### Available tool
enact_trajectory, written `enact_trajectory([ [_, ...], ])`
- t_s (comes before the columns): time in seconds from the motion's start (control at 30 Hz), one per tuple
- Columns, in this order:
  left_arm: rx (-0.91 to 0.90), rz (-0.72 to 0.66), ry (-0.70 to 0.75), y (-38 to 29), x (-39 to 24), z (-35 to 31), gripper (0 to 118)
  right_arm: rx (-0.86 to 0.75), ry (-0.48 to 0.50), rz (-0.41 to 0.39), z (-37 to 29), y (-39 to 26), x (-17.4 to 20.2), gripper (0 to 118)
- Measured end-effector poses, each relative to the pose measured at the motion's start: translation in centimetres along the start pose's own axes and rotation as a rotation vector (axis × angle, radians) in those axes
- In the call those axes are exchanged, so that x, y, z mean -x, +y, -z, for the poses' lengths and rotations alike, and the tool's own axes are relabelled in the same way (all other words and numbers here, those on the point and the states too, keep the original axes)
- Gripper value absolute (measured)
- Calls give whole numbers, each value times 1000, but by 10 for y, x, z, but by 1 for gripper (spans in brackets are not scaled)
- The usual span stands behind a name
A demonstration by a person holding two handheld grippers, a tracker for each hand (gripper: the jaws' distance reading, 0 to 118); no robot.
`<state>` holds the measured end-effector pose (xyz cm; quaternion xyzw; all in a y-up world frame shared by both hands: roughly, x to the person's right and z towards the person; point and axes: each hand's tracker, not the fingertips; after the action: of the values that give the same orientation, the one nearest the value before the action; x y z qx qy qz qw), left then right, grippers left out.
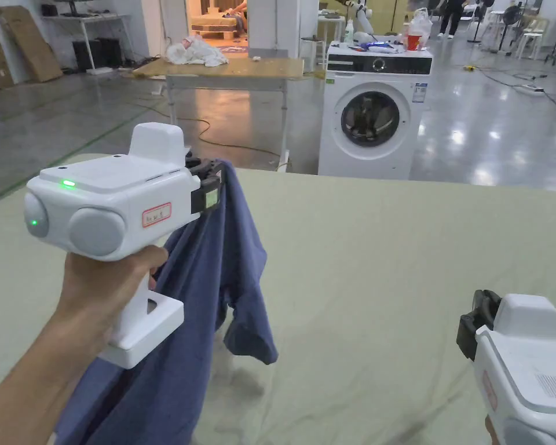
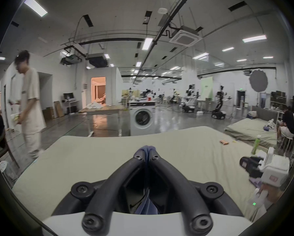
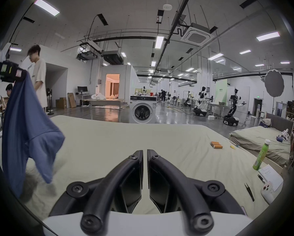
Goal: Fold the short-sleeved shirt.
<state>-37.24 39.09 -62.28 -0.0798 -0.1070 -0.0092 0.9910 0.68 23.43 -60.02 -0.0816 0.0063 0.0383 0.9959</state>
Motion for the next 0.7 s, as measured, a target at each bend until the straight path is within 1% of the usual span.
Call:
enact_trajectory([
  [0.13, -11, 25, -122, 15, -55, 32, 0, -8, -44, 17, -9, -2, -26, 4],
  [0.23, 17, 37, -213, 10, -97, 54, 0, -9, -79, 32, -16, -4, -45, 4],
  [0.3, 54, 60, -267, -3, -123, 67, 0, -6, -103, 36, -22, -7, -58, 4],
  [0.4, 146, 82, -326, -34, -153, 83, 0, 1, -139, 22, -28, -14, -75, 4],
  [0.5, 225, 47, -364, -73, -170, 93, 0, 22, -163, 24, -35, -21, -90, 4],
  [0.57, 259, 32, -366, -97, -175, 94, 13, 40, -173, 19, -37, -25, -98, 4],
  [0.63, 272, 25, -365, -122, -181, 102, 31, 49, -191, 20, -37, -27, -100, 4],
  [0.67, 271, 7, -356, -131, -180, 100, 45, 55, -189, 24, -37, -28, -102, 4],
  [0.7, 270, -9, -346, -138, -177, 99, 64, 60, -188, 29, -37, -28, -102, 4],
])
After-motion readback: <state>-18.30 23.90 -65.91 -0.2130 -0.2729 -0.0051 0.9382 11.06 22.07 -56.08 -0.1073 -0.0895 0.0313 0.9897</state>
